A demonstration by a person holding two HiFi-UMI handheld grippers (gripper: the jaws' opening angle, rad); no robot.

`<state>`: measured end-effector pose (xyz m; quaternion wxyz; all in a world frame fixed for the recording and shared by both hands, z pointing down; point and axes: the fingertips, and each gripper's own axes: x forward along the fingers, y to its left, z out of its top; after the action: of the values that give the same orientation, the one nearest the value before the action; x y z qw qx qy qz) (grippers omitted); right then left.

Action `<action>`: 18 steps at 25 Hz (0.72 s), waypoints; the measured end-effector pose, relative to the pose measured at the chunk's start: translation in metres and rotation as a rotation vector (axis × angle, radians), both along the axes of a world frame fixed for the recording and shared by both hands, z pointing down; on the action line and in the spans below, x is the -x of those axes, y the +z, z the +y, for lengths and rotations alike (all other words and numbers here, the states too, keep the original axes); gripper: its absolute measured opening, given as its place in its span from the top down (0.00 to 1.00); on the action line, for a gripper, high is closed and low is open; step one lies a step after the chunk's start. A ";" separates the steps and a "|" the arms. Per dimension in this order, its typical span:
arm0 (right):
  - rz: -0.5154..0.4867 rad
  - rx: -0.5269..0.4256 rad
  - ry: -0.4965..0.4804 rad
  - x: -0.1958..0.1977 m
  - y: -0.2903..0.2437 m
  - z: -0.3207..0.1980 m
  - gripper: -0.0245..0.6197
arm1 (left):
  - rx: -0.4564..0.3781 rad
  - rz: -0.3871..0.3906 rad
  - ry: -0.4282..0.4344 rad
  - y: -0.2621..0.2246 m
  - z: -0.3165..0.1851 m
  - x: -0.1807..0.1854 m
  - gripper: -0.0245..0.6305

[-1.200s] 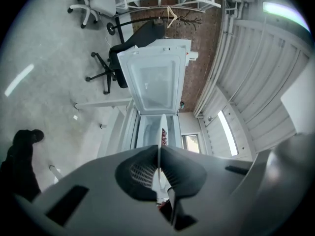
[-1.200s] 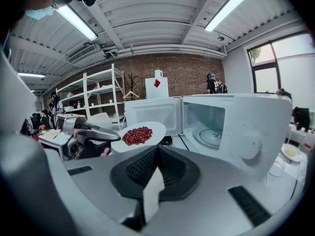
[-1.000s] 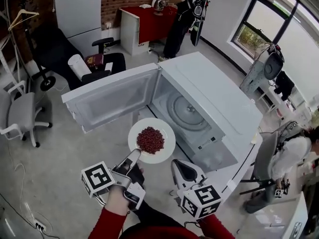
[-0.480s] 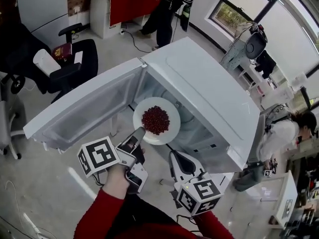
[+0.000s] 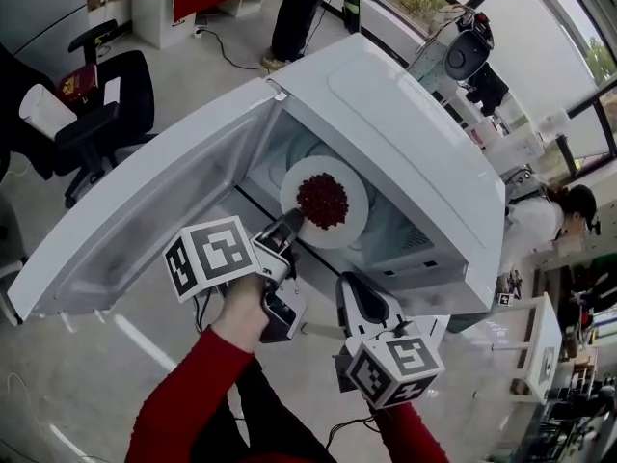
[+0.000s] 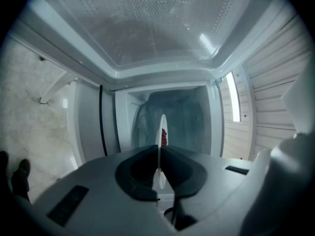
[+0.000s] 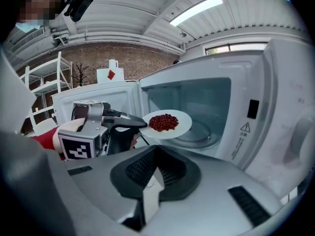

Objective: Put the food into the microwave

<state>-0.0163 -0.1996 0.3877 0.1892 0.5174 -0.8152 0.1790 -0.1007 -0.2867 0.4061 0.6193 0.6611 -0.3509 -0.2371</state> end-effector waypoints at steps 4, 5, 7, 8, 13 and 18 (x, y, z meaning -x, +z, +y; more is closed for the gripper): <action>0.023 0.005 0.030 0.000 0.005 -0.002 0.94 | -0.001 -0.007 0.038 0.002 -0.015 -0.009 0.93; 0.028 0.012 0.031 -0.001 0.006 -0.002 0.94 | 0.002 -0.008 0.041 0.002 -0.018 -0.012 0.93; 0.033 0.028 0.033 -0.003 0.008 -0.006 0.94 | 0.010 -0.005 0.048 0.003 -0.025 -0.018 0.93; 0.031 0.038 0.034 -0.003 0.010 -0.009 0.94 | 0.015 0.002 0.051 0.004 -0.028 -0.020 0.93; 0.010 0.095 0.045 -0.006 0.016 -0.022 0.94 | 0.019 0.004 0.056 0.005 -0.042 -0.031 0.93; -0.011 0.133 0.057 -0.008 0.023 -0.031 0.94 | 0.024 -0.022 0.053 0.004 -0.056 -0.038 0.93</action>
<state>-0.0088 -0.2307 0.4108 0.2136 0.5258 -0.7874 0.2407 -0.0630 -0.3425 0.4099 0.6295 0.6652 -0.3430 -0.2089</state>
